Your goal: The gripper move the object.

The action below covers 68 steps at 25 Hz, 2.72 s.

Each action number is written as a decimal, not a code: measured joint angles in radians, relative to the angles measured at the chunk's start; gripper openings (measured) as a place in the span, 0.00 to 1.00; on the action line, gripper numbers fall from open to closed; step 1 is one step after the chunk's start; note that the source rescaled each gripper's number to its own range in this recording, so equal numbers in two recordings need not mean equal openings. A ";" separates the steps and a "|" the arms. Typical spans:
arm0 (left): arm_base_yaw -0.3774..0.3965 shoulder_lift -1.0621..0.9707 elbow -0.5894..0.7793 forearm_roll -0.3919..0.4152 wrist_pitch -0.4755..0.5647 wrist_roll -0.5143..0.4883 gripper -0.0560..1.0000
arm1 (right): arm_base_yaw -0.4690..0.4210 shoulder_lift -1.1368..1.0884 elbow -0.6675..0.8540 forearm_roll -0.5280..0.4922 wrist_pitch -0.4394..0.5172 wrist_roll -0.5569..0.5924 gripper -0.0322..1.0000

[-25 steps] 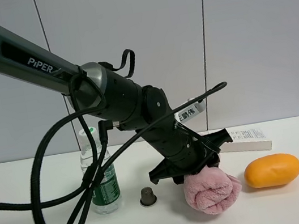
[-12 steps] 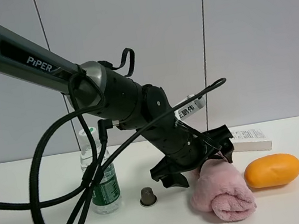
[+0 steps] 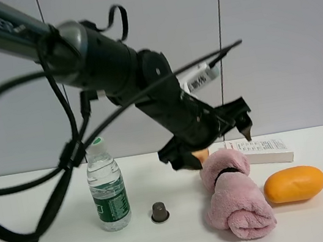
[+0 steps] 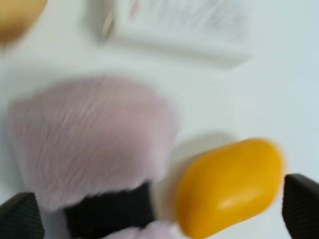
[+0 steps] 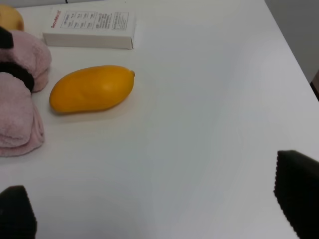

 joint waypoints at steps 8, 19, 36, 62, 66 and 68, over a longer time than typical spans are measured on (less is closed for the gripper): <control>0.045 -0.253 -0.001 0.317 -0.034 0.043 1.00 | 0.000 0.000 0.000 0.000 0.000 0.000 1.00; 0.284 -0.364 -0.001 0.388 0.073 0.234 1.00 | 0.000 0.000 0.000 0.000 0.000 0.000 1.00; 0.694 -0.502 0.001 0.380 0.325 0.448 1.00 | 0.000 0.000 0.000 0.000 0.000 0.000 1.00; 0.885 -1.833 0.878 0.319 0.651 0.461 1.00 | 0.000 0.000 0.000 0.000 0.000 0.000 1.00; 0.885 -1.930 0.880 0.319 0.804 0.461 1.00 | 0.000 0.000 0.000 0.000 0.000 0.000 1.00; 0.885 -1.961 0.887 0.319 0.874 0.461 1.00 | 0.000 0.000 0.000 0.000 0.000 0.000 1.00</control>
